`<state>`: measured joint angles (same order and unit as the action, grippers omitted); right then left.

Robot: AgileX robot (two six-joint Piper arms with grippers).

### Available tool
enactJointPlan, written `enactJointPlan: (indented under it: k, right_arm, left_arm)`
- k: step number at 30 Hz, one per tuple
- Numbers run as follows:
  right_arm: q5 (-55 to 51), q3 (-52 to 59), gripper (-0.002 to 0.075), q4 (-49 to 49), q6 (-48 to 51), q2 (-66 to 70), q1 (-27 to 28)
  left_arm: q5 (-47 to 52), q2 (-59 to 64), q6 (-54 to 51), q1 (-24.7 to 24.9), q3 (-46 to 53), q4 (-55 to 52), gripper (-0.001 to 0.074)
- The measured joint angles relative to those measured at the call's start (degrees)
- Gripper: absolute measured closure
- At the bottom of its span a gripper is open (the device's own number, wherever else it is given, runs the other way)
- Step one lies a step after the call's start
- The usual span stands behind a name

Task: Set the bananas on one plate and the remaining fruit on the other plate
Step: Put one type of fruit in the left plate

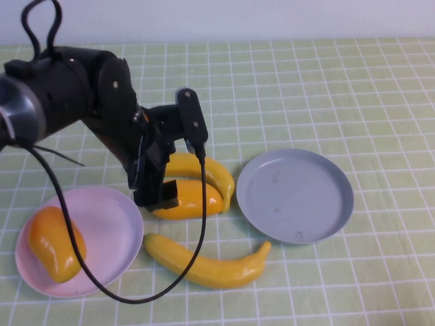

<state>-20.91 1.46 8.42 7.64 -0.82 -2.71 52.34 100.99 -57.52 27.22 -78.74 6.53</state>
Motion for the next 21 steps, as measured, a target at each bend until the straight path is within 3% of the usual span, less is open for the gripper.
enactJointPlan:
  k: [10, 21]
  right_arm:
    - [0.0, 0.0, 0.0741, 0.0, 0.0, 0.0, 0.0]
    - [0.0, 0.0, 0.0741, 0.0, 0.0, 0.0, 0.0]
  left_arm:
    - [-0.2, 6.6, -14.5, 0.7, -2.2, 0.9, 0.0145]
    - [-4.2, 9.7, -15.8, 0.7, -2.3, 2.4, 0.0146]
